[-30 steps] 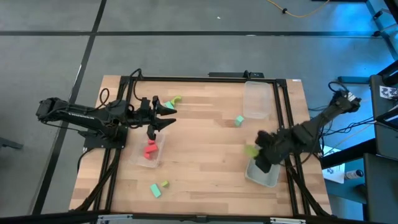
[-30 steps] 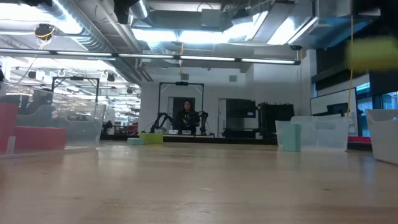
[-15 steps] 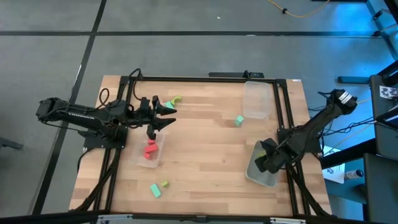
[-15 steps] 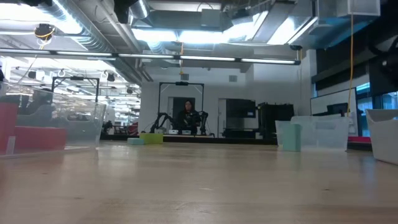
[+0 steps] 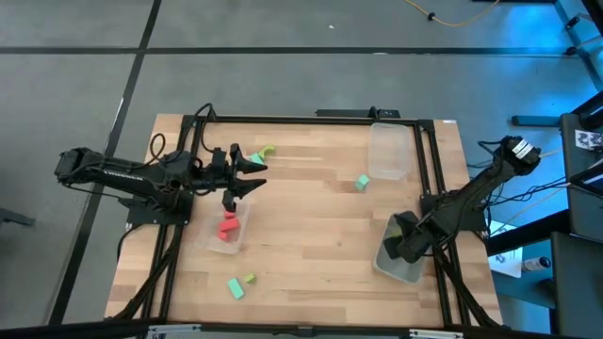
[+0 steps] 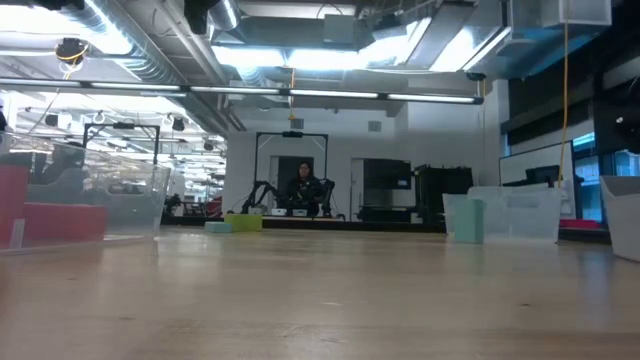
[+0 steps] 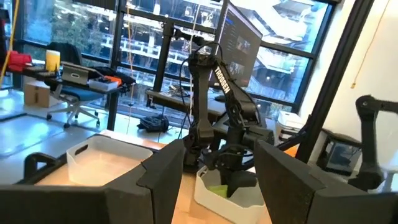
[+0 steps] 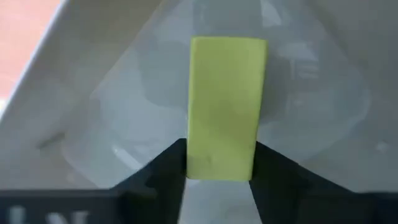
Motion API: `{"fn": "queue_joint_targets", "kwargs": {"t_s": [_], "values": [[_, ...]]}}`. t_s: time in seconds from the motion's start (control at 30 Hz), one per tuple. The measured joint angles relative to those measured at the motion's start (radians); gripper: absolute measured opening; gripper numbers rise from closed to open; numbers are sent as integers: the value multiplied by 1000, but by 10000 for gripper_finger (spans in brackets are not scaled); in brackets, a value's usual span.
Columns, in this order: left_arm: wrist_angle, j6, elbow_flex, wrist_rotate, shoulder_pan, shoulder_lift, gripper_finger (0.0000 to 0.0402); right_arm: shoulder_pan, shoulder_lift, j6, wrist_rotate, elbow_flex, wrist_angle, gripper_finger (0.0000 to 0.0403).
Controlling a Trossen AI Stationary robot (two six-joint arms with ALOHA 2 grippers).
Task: Sort & place blocks by color
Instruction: Put the middle green block into the gray bin, then put the top green block into the gray bin
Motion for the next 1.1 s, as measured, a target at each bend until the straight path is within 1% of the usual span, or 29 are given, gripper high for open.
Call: {"fn": "queue_joint_targets", "kwargs": {"t_s": [0.1, 0.17, 0.27, 0.33, 0.37, 0.4, 0.5, 0.6, 0.63, 0.7, 0.77, 0.87, 0.93, 0.97, 1.03, 1.1], "values": [[11, 12, 0, 0, 0, 0, 188, 0, -8, -32, -15, 39, -46, 245], [11, 12, 0, 0, 0, 0, 188, 0, -16, -82, -31, 72, -84, 301], [16, 11, 0, 0, 0, 0, 188, 0, -36, -119, -34, 139, -181, 355], [20, 11, 0, 0, 0, 0, 188, 0, -54, -142, -30, 193, -244, 370], [19, 11, 0, 1, 0, 0, 188, 0, -61, -154, -11, 223, -256, 374], [18, 7, 0, 5, 0, -3, 188, 0, -66, -161, 27, 251, -250, 375], [18, -10, -1, 18, 0, -28, 188, -7, -79, -198, 211, 320, -192, 374], [6, -22, -1, 47, 0, -57, 188, -53, -78, -280, 433, 337, -35, 373], [1, -23, -1, 54, 0, -68, 188, -76, -79, -330, 492, 328, 54, 373], [-30, -48, -1, 57, 0, -90, 188, -136, -77, -467, 579, 296, 261, 373], [-64, -91, -1, 57, 0, -112, 188, -205, -64, -624, 617, 257, 479, 373], [-122, -147, -1, 63, 11, -137, 188, -327, -40, -846, 602, 197, 794, 373], [-162, -173, -1, 66, 18, -148, 188, -414, -20, -985, 536, 169, 970, 373], [-167, -180, -1, 68, 21, -149, 188, -455, -13, -1055, 495, 157, 1050, 373], [-179, -188, -1, 70, 25, -149, 188, -541, 4, -1167, 379, 150, 1205, 373], [-176, -200, -1, 70, 29, -141, 188, -613, 11, -1260, 256, 150, 1315, 373]]}}
